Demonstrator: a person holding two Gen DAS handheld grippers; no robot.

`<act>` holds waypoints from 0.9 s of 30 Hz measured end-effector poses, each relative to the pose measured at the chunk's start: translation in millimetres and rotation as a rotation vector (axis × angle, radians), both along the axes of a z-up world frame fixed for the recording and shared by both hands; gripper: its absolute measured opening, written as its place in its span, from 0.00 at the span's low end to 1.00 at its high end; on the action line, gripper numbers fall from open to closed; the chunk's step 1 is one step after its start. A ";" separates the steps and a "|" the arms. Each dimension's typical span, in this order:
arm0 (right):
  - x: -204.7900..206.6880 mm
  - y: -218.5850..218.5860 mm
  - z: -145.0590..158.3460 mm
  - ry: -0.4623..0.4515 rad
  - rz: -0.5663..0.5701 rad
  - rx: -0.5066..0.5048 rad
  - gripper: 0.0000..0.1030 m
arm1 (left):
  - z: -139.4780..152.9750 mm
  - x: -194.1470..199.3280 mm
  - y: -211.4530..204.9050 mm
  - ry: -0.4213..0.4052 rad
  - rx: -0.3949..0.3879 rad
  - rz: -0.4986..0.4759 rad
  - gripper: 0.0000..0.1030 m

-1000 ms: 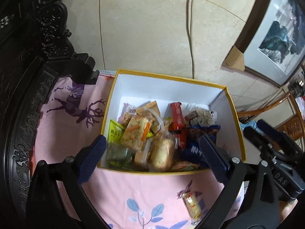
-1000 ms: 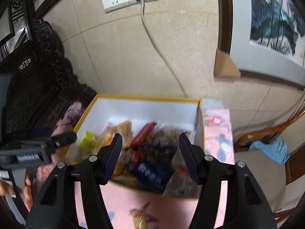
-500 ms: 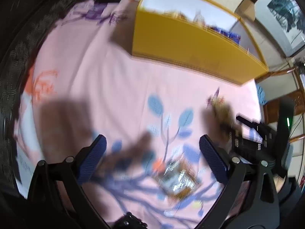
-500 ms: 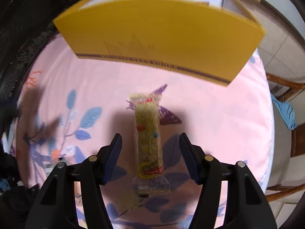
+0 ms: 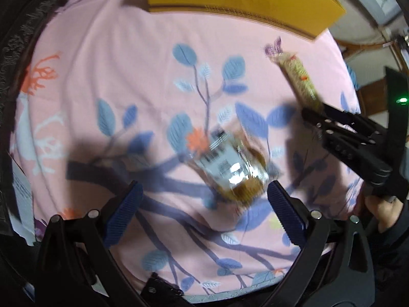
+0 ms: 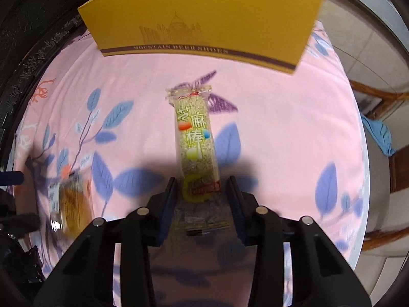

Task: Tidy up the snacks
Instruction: 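Grasp a wrapped bread pack with the left tool while the right tool grasps a sesame bar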

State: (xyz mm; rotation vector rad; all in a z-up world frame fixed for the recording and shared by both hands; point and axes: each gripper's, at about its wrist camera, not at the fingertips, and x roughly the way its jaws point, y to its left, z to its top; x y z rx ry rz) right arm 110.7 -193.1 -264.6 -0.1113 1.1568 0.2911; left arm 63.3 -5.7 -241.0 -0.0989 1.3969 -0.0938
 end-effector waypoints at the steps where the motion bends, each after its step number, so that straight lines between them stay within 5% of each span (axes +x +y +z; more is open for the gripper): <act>1: -6.0 -0.7 -1.0 -0.004 -0.002 -0.001 0.40 | -4.5 -1.3 -3.5 0.002 0.007 -0.003 0.97; 17: -21.8 2.5 -0.4 -0.057 -0.010 -0.023 0.42 | -36.3 11.5 -48.1 -0.114 0.042 0.048 0.98; 20: -24.6 0.3 -0.3 -0.065 -0.011 -0.017 0.42 | -33.2 7.9 -45.9 -0.151 0.044 0.060 0.88; 22: -25.9 0.8 -0.1 -0.070 -0.009 -0.015 0.43 | -28.2 4.2 -40.0 -0.170 0.047 0.075 0.67; 27: -27.3 10.0 -1.4 -0.071 0.015 -0.030 0.57 | -26.6 9.2 -33.4 -0.181 0.046 0.072 0.62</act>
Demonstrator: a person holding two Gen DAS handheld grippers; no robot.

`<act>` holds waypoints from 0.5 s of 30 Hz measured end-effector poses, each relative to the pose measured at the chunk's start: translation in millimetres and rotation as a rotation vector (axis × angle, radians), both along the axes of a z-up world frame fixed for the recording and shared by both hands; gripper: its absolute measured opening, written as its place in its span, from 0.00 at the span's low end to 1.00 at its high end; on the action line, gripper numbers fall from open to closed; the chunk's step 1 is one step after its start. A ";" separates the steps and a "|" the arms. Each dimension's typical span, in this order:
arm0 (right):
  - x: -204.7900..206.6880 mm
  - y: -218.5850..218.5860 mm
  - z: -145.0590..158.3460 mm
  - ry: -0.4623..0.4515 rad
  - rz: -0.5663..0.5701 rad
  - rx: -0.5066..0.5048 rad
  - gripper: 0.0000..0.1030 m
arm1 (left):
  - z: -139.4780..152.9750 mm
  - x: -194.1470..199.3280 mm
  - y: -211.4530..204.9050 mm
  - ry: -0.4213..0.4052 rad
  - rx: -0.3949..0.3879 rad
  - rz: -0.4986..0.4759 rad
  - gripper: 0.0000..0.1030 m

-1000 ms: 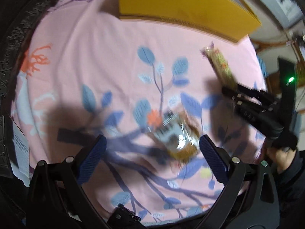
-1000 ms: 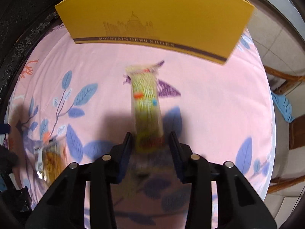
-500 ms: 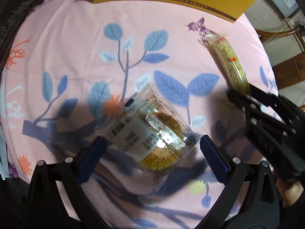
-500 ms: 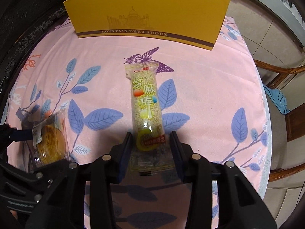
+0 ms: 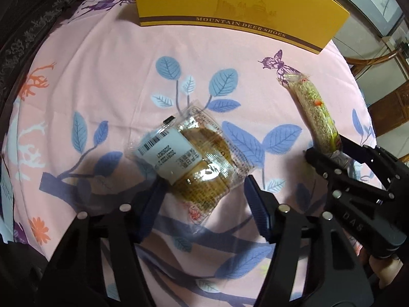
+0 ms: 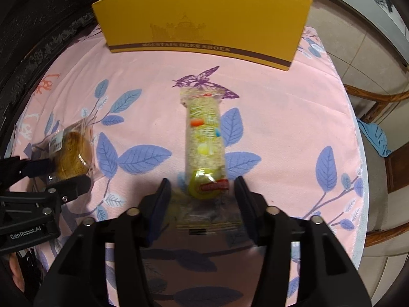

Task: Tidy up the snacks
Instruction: 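Grasp a wrapped bread pack with the left tool while the right tool grasps a sesame bar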

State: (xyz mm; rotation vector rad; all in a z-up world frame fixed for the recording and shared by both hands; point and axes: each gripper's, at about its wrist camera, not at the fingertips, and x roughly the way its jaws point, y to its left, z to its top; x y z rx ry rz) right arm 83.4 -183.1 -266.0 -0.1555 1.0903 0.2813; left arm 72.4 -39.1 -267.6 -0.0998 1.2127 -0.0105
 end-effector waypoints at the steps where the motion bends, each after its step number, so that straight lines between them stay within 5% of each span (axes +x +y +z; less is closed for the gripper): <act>1: 0.3 1.1 -0.1 0.005 0.000 0.000 0.60 | 0.2 0.7 0.6 0.002 -0.001 -0.003 0.62; 5: 2.2 2.6 0.0 0.018 0.003 -0.003 0.62 | 2.0 3.6 9.4 0.063 -0.045 0.007 0.64; 7: 2.4 4.0 -0.2 0.016 0.003 -0.003 0.62 | 3.0 4.7 15.7 0.079 -0.083 0.040 0.80; 15: 3.9 4.4 -0.3 0.023 0.008 -0.003 0.64 | 0.0 28.4 22.1 0.107 -0.102 0.133 0.83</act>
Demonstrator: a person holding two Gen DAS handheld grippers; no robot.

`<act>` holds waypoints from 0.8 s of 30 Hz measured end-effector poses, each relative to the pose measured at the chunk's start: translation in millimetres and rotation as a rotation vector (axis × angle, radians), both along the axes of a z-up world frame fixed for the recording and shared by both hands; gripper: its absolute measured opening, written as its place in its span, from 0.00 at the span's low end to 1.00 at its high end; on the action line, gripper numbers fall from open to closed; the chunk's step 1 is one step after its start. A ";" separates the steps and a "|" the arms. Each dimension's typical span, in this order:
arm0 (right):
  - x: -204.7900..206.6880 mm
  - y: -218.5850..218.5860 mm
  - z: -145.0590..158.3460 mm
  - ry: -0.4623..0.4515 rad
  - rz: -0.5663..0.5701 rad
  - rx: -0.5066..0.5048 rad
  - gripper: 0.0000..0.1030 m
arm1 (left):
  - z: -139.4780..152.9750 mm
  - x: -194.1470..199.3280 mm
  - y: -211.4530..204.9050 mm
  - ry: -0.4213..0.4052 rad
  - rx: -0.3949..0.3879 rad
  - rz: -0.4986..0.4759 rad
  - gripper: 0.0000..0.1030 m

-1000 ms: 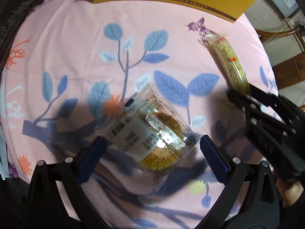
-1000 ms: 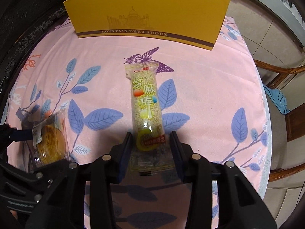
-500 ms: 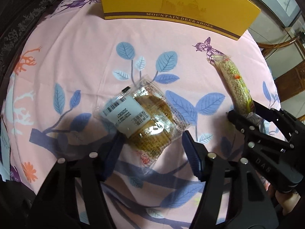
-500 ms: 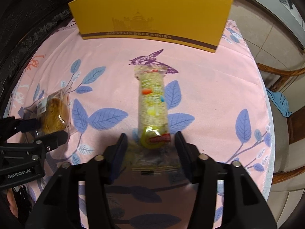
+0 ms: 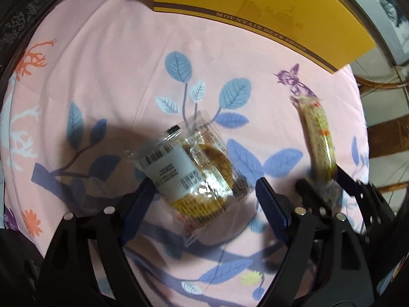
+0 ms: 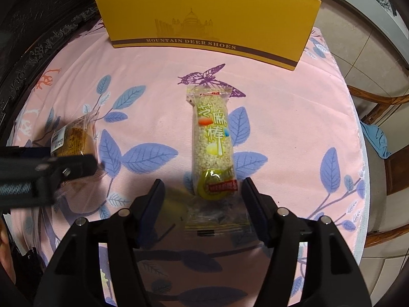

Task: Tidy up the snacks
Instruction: 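Grasp a wrapped bread pack with the left tool while the right tool grasps a sesame bar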

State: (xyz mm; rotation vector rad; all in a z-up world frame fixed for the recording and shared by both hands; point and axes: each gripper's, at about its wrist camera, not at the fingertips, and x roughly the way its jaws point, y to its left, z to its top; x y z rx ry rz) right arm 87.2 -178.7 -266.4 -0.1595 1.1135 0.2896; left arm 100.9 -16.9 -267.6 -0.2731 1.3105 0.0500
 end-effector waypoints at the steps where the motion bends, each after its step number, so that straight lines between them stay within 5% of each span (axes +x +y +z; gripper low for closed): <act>1: 0.0 0.4 0.0 -0.001 0.001 -0.002 0.64 | -0.5 1.3 0.1 -0.005 0.012 0.007 0.84; 5: -0.8 0.6 -0.1 -0.006 0.006 -0.003 0.64 | -2.1 2.7 -10.3 -0.048 0.094 -0.011 0.83; 8: -2.3 0.4 0.0 -0.016 0.004 -0.005 0.62 | -1.7 3.3 -15.0 -0.076 0.131 -0.018 0.72; 10: -2.2 -2.0 1.5 -0.025 -0.005 0.000 0.50 | 0.3 2.5 -13.5 -0.087 0.140 -0.012 0.60; 13: 2.2 -9.6 3.7 -0.012 -0.023 0.037 0.38 | 2.2 0.7 -10.0 -0.090 0.138 -0.013 0.55; 24: -2.5 -5.2 42.6 -0.078 -0.003 0.083 0.35 | 32.1 -5.4 -2.2 -0.161 0.118 -0.026 0.54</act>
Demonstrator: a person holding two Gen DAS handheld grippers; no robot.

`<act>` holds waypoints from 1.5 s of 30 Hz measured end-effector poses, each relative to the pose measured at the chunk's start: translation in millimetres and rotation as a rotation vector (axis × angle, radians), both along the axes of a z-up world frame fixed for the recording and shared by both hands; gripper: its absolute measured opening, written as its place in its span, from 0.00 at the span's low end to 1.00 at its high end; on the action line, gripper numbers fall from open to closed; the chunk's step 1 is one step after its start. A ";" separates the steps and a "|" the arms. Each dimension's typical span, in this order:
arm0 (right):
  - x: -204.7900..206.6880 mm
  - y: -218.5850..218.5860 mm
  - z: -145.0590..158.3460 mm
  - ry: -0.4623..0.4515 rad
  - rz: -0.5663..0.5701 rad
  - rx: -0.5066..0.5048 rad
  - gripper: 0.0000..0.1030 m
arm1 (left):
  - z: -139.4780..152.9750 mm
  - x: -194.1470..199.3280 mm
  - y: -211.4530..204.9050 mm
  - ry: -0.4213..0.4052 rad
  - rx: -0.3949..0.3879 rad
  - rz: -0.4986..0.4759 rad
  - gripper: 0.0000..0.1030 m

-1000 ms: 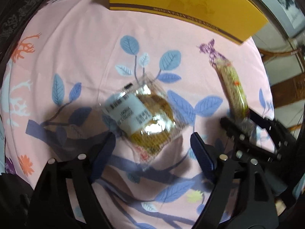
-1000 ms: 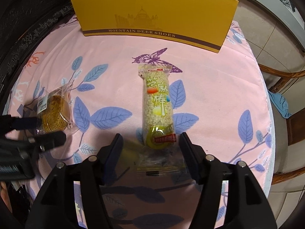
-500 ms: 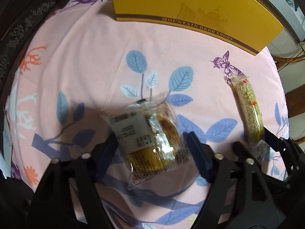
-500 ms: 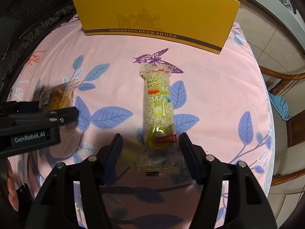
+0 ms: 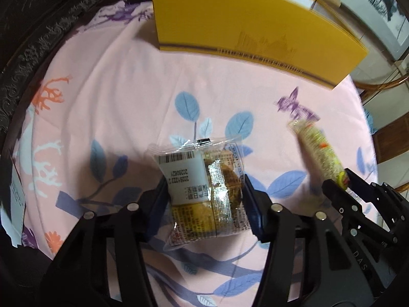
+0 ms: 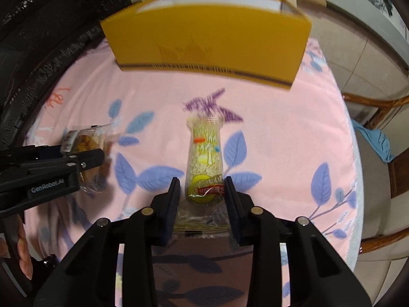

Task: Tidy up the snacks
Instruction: 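Grasp a wrapped bread pack with the left tool while the right tool grasps a sesame bar, then carry both snacks into the yellow box and open both tools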

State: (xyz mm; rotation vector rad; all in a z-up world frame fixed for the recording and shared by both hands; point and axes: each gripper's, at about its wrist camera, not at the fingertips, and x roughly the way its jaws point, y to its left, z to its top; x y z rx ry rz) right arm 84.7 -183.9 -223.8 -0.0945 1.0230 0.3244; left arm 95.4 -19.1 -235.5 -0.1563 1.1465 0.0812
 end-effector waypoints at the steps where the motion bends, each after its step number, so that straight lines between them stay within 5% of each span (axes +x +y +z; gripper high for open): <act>1: -0.9 -0.4 9.2 -0.018 -0.001 0.013 0.35 | 7.8 -0.8 1.0 -0.019 -0.003 -0.003 0.54; 3: -1.7 -1.7 22.4 -0.031 -0.003 0.044 0.28 | 18.3 -0.1 -0.1 -0.044 -0.006 -0.008 0.54; 5: -0.6 -2.5 31.2 -0.033 -0.005 0.069 0.08 | 26.2 2.2 -0.6 -0.060 -0.015 -0.012 0.54; 8: 4.2 1.3 29.2 -0.006 -0.009 0.039 0.07 | 32.7 7.4 -2.0 -0.069 -0.010 -0.024 0.54; 12: 21.5 -1.7 -3.8 0.154 -0.042 0.035 0.08 | 28.0 13.3 -1.1 -0.046 -0.017 -0.031 0.54; 14: 21.9 2.5 -12.1 0.168 -0.024 0.026 0.14 | 26.9 15.1 -1.7 -0.041 -0.018 -0.038 0.54; 18: 25.1 18.3 -30.6 0.247 0.035 -0.025 0.51 | 25.6 19.4 -1.1 -0.039 -0.025 -0.043 0.54; 21: 18.5 30.0 -34.9 0.203 0.063 -0.086 0.53 | 24.5 21.6 -0.4 -0.038 -0.029 -0.047 0.54; 24: 16.1 30.4 -30.1 0.198 0.075 -0.049 0.28 | 26.1 23.2 2.2 -0.038 -0.038 -0.047 0.54; 37: 14.5 3.7 55.9 0.014 0.000 0.095 0.28 | 70.8 15.3 21.6 -0.103 -0.111 -0.068 0.54; 45: 86.8 4.5 116.6 -0.116 -0.042 0.138 0.28 | 114.2 86.9 4.5 -0.179 -0.114 -0.087 0.54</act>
